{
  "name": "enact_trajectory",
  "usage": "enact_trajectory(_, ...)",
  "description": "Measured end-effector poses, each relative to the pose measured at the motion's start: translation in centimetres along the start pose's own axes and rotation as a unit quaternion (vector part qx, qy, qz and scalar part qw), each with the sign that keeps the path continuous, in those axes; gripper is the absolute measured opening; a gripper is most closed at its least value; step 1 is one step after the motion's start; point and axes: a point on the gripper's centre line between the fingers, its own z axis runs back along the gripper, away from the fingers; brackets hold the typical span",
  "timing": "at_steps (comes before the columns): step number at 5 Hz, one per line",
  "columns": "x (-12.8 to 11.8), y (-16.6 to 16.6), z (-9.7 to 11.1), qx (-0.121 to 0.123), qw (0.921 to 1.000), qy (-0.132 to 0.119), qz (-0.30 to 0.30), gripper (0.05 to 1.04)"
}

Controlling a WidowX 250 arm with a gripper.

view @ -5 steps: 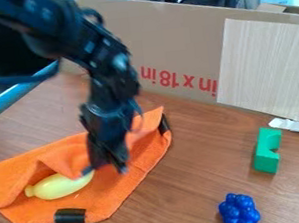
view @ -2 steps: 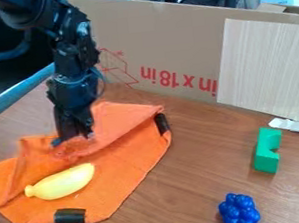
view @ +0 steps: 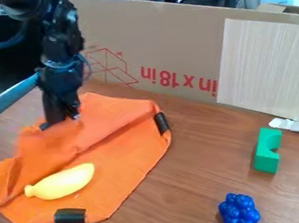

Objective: Unfold the cloth from bottom right to top left

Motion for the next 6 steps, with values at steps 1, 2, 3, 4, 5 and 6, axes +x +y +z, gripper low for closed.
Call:
enact_trajectory(1,0.1,2.1,0.0,0.002,0.9999,0.005,0.015,0.053)
enact_trajectory(2,0.6,4.1,-0.9,0.011,0.9994,0.026,0.019,0.053)
enact_trajectory(3,1.0,6.4,-1.8,0.005,0.9990,0.037,0.026,0.052)
enact_trajectory(4,1.6,8.1,-3.0,0.007,0.9989,0.042,0.019,0.052)
enact_trajectory(5,2.2,9.0,-3.5,0.017,0.9988,0.046,-0.002,0.052)
enact_trajectory(6,2.5,10.1,-3.5,0.020,0.9991,0.029,-0.023,0.052)
